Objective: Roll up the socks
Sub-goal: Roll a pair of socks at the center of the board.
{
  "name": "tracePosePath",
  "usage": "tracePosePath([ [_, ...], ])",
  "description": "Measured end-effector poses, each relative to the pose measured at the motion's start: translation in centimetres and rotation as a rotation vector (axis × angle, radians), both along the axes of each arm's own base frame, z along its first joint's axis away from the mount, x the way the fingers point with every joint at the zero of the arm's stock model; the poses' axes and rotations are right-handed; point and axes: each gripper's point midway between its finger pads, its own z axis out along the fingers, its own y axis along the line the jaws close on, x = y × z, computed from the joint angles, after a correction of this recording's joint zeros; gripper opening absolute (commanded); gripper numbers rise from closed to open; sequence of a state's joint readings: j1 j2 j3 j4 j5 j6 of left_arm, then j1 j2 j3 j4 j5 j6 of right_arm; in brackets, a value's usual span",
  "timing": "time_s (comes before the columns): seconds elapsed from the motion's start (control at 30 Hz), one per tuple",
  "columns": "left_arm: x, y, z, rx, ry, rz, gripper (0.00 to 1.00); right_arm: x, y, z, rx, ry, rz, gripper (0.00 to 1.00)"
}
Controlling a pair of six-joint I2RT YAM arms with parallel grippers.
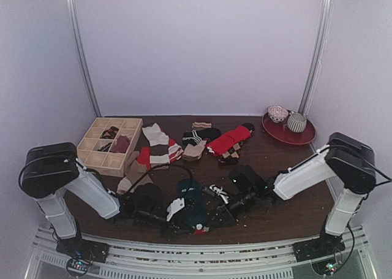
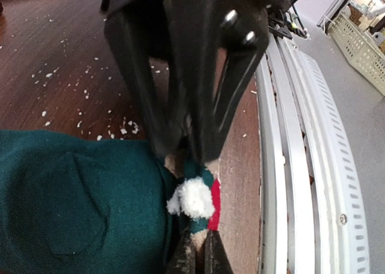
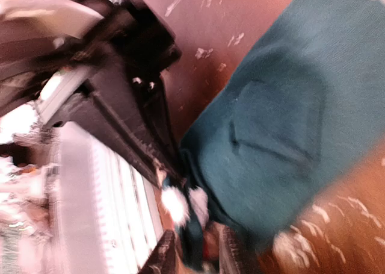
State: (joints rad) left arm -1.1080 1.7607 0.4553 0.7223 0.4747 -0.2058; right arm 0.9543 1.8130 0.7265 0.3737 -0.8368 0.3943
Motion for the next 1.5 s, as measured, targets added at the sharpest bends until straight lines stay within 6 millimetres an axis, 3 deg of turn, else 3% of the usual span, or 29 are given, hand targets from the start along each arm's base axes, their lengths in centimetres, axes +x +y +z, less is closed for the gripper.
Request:
tracePosePath([
  [0.1, 0.0, 0.1, -0.1, 0.007, 0.046, 0.031, 0.00, 0.8, -1.5, 3.1, 0.047, -0.316, -0.059, 0.48],
  [0.2, 0.0, 0.2, -0.2, 0.012, 0.086, 0.056, 0.00, 0.3, -1.6, 6.2, 0.130, -0.586, -0.051, 0.50],
  [0.27, 0.0, 0.2, -0.3, 0.015, 0.112, 0.070, 0.00, 0.1, -1.4, 6.7, 0.144, -0.730, -0.023, 0.50],
  [0.43, -0.1, 0.1, -0.6, 0.017, 0.152, 0.085, 0.00, 0.3, -1.5, 3.8, 0.033, -0.948, 0.073, 0.50],
  [0.57, -0.1, 0.1, -0.6, 0.013, 0.166, 0.085, 0.00, -0.7, -1.6, 0.3, -0.063, -1.052, 0.197, 0.50],
  [0.67, -0.1, 0.1, -0.6, 0.013, 0.168, 0.086, 0.00, -1.5, -1.6, -0.8, -0.090, -1.111, 0.264, 0.50],
  [1.03, -0.1, 0.1, -0.6, 0.013, 0.168, 0.085, 0.00, -2.0, 0.0, -0.5, -0.118, -1.284, 0.312, 0.43],
  [1.33, -0.2, 0.1, -0.6, 0.014, 0.168, 0.085, 0.00, -2.8, -0.6, 2.3, -0.073, -1.407, 0.243, 0.40],
  [1.5, -0.2, 0.1, -0.6, 0.014, 0.168, 0.085, 0.00, -2.5, -0.5, 0.6, -0.117, -1.383, 0.264, 0.38],
])
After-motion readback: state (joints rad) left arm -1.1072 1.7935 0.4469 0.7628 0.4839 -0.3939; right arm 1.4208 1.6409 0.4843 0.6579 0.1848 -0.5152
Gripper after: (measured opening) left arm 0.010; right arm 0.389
